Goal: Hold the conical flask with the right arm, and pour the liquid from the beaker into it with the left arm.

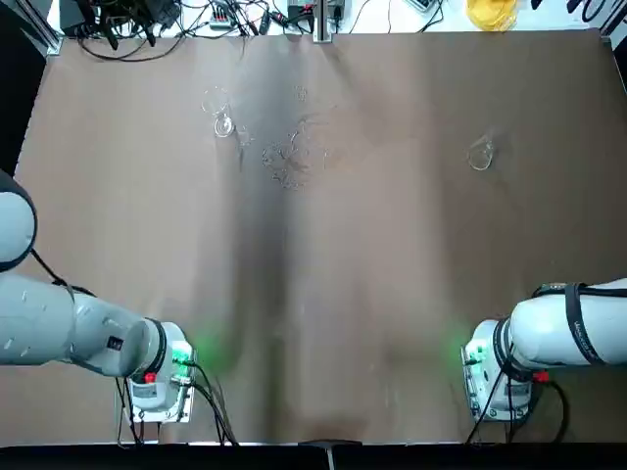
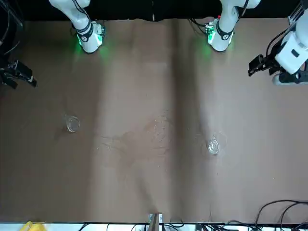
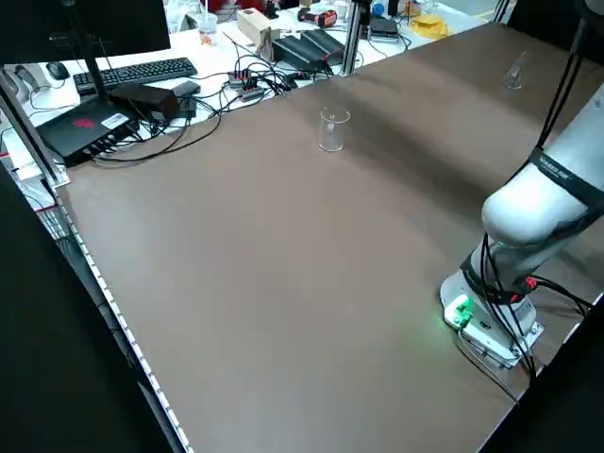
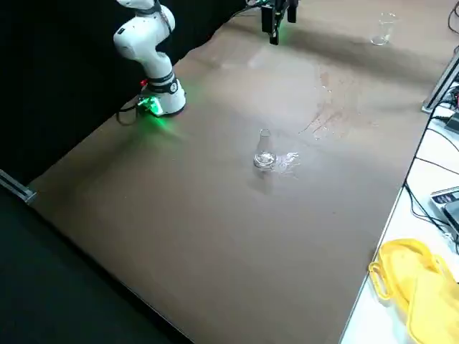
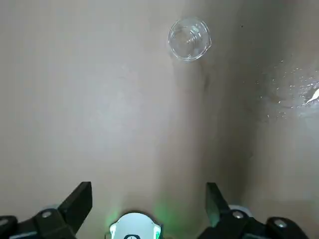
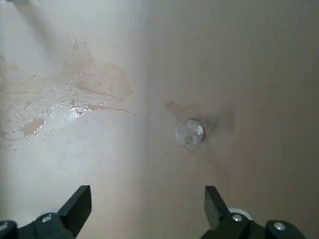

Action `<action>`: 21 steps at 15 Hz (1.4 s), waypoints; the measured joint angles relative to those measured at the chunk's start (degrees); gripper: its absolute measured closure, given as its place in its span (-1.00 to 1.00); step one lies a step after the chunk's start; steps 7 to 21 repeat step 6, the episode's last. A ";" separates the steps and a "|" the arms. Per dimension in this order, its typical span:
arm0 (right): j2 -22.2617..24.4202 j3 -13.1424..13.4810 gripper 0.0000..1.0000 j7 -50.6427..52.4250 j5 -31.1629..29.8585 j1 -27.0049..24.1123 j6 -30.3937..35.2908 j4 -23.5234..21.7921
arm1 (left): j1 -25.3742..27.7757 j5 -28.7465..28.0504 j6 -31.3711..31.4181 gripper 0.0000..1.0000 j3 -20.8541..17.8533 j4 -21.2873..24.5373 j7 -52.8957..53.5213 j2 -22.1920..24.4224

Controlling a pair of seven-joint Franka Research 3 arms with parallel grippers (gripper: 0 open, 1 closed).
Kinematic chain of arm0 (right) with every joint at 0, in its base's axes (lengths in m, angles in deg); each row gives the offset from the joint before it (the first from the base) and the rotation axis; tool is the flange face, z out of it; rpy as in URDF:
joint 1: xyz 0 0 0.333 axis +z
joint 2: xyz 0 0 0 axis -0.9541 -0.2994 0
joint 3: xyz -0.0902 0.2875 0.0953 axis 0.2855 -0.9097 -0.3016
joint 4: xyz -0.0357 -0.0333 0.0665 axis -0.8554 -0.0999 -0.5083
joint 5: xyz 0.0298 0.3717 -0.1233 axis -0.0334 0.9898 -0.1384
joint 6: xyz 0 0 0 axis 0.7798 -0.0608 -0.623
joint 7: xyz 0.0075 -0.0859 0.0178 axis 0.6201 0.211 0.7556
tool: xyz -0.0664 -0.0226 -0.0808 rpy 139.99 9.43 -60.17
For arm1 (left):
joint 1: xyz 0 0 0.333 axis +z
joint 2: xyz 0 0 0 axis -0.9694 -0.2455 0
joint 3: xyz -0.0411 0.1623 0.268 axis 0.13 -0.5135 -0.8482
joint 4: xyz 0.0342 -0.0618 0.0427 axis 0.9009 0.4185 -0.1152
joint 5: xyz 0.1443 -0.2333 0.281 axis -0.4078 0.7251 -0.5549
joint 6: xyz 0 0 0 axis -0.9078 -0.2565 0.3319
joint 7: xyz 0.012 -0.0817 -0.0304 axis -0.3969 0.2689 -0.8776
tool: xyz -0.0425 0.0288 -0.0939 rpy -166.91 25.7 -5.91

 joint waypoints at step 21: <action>0.39 -0.29 -0.99 0.00 -3.07 0.00 -0.03 -0.51 | 7.35 0.25 1.44 -1.00 7.31 4.34 0.29 2.69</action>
